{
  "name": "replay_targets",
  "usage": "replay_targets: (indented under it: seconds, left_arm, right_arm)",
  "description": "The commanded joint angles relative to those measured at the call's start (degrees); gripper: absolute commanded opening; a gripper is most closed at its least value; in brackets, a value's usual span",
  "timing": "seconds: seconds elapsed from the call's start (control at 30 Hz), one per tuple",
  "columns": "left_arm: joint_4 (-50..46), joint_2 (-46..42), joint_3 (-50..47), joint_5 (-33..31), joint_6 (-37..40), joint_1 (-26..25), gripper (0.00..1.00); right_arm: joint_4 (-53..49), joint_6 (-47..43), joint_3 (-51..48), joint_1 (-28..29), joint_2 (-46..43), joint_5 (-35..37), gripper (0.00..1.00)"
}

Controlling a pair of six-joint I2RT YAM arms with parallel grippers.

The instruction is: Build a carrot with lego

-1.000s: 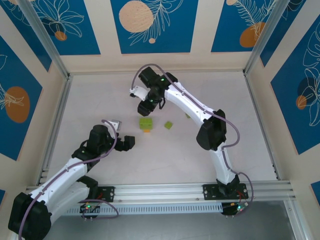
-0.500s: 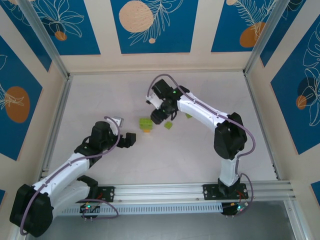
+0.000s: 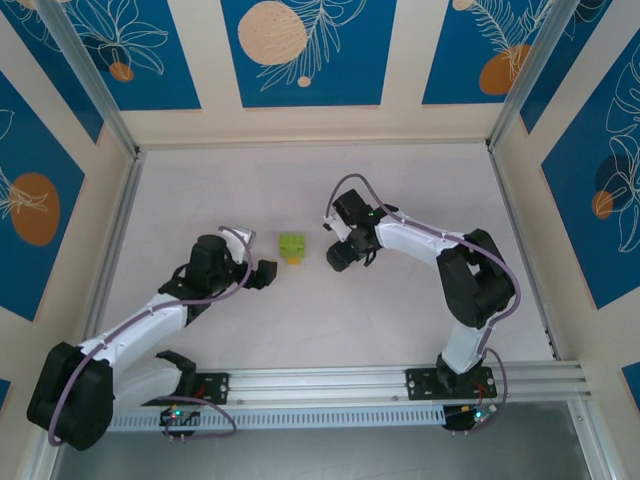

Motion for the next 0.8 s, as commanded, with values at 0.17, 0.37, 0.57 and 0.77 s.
replay_targets:
  seconds: [0.17,0.37,0.57,0.77]
  left_arm:
    - [1.7,0.3,0.7,1.8,0.7,-0.8,0.99]
    - [2.0,1.6,1.1,2.5,0.8,-0.8,0.99]
    - [2.1,1.9,1.2,2.6,0.9,-0.8,0.99]
    - [2.1,2.2,1.4,2.7,0.8,-0.8,0.99]
  right_arm:
    - [6.2,-3.0,0.6,-3.1,2.7,-6.8,0.68]
    - [4.7,-4.0,3.1,-2.7,6.0,-7.5,0.68]
    - [2.7,-4.4,6.0,-2.3,8.9,-6.7,0.67]
    - [0.7,-4.9,8.6,-1.3,11.7,-5.3,0.51]
